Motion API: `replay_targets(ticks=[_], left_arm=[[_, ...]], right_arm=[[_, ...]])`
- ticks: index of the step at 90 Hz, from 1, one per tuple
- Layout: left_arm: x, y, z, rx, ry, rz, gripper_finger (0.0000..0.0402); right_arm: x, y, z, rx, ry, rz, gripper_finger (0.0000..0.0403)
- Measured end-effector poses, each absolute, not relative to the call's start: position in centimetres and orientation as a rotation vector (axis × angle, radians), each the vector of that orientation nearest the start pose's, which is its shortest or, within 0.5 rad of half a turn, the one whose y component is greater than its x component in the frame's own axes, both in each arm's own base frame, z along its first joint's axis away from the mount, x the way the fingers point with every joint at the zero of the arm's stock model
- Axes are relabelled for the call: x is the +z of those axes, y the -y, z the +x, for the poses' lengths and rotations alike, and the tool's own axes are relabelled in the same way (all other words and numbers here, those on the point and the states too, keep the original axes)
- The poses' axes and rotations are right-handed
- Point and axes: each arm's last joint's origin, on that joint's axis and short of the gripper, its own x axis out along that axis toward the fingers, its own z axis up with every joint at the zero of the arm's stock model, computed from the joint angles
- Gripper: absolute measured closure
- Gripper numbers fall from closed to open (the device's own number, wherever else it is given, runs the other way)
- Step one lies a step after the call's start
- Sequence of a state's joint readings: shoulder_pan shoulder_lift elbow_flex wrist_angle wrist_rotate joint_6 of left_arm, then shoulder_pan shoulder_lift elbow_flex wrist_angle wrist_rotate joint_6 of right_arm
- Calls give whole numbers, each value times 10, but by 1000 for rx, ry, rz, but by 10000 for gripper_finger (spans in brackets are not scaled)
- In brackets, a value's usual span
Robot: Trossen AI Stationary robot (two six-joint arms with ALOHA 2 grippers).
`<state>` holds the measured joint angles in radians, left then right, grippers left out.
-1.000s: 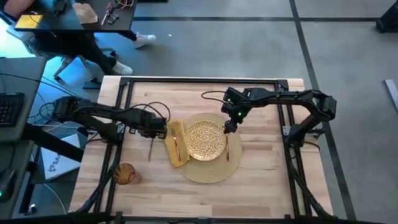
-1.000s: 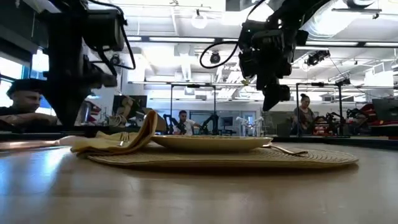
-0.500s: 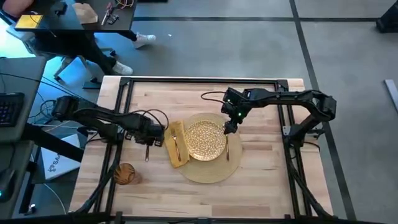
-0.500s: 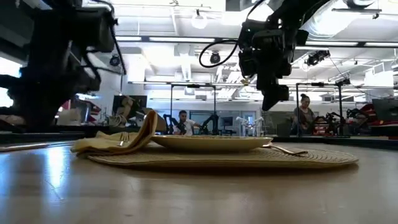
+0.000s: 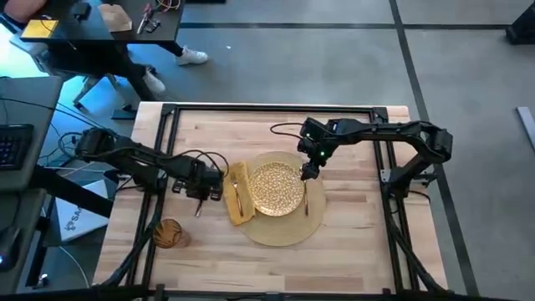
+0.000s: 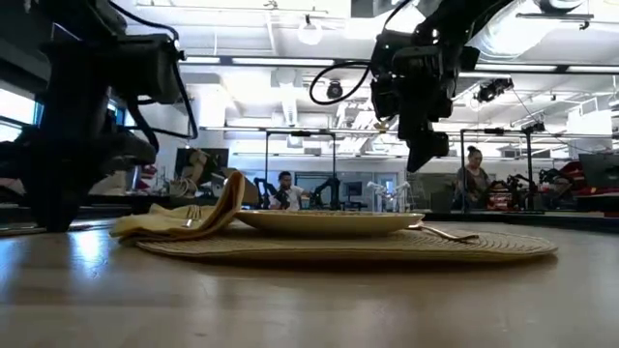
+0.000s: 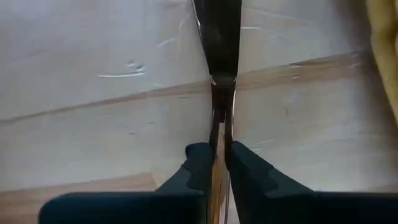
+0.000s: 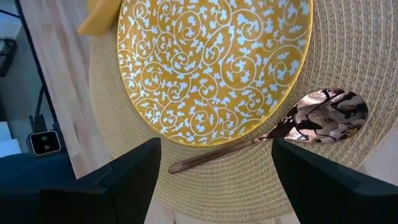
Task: Set table place
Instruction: Put the brown table knife on the brown placemat to the right of the brown spoon
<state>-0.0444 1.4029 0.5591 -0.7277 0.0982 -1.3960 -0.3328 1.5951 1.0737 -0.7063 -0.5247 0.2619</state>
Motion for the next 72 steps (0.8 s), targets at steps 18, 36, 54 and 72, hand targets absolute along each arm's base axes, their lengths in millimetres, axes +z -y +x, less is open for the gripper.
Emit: replay_targets(ticks=[18, 36, 54, 72], left_arm=[[140, 7, 188, 1002, -1259, -1005, 399], [146, 6, 188, 1001, -1213, -1010, 399], [147, 2, 190, 996, -1189, -990, 400], [147, -2, 191, 989, -1185, -966, 401]], right_arm=[[210, 84, 289, 25, -1141, 744, 112], [212, 85, 292, 24, -1106, 749, 112], [215, 86, 295, 51, -1063, 778, 112], [234, 88, 301, 75, -991, 752, 112]])
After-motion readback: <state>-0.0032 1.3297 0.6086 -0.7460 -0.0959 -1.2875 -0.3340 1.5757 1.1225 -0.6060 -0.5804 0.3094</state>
